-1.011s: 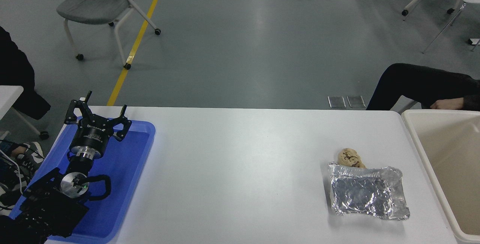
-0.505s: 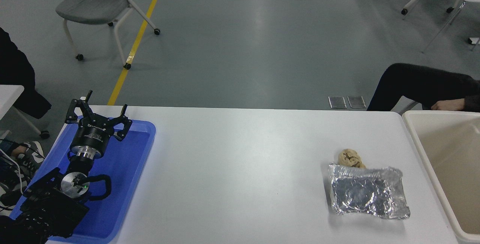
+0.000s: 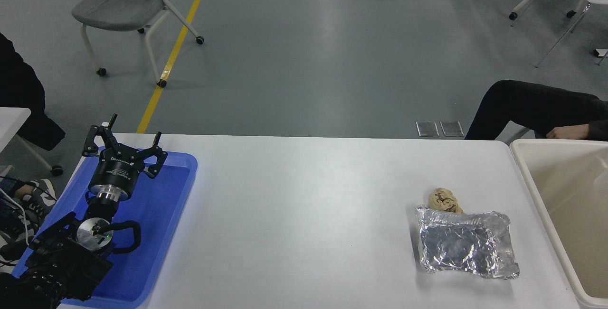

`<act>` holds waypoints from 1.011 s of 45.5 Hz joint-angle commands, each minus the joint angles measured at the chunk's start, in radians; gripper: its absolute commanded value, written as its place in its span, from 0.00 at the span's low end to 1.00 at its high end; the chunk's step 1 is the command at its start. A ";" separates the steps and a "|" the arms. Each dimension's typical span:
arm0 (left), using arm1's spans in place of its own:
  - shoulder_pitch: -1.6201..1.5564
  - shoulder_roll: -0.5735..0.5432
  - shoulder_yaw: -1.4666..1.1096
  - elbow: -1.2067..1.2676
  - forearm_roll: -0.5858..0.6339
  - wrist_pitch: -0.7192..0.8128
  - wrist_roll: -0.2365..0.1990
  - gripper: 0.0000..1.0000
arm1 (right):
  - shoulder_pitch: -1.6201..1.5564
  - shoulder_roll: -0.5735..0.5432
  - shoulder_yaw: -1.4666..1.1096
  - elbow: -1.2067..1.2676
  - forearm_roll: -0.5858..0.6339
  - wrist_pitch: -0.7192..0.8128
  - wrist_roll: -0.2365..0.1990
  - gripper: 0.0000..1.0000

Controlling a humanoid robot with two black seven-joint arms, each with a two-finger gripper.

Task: Pick up paper cup place in dustbin

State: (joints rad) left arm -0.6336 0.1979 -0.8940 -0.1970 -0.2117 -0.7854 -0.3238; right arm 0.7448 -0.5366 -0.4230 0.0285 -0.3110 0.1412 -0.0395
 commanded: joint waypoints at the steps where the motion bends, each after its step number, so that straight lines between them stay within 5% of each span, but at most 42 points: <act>1: 0.000 0.000 0.000 -0.001 0.000 0.000 0.000 1.00 | -0.036 0.029 0.016 -0.013 0.026 -0.008 0.003 0.00; 18: 0.000 0.000 0.001 -0.001 0.000 0.000 0.000 1.00 | -0.047 0.032 0.015 -0.012 0.026 -0.006 0.009 0.00; 20: 0.000 0.000 0.000 0.002 0.000 0.000 -0.001 1.00 | -0.044 0.030 0.015 -0.013 0.026 -0.006 0.009 0.20; 23: 0.000 0.000 0.000 0.002 0.000 0.000 -0.001 1.00 | -0.041 0.030 0.015 -0.013 0.026 -0.005 0.009 0.96; 24: 0.000 0.000 0.000 -0.001 0.000 0.000 0.000 1.00 | -0.041 0.030 0.015 -0.013 0.026 -0.005 0.009 1.00; 46: 0.000 -0.002 0.000 0.002 0.000 0.000 0.000 1.00 | 0.068 0.017 -0.037 0.099 -0.011 0.020 0.012 1.00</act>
State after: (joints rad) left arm -0.6335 0.1972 -0.8941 -0.1968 -0.2117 -0.7854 -0.3245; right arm 0.7227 -0.5068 -0.4189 0.0380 -0.2946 0.1472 -0.0285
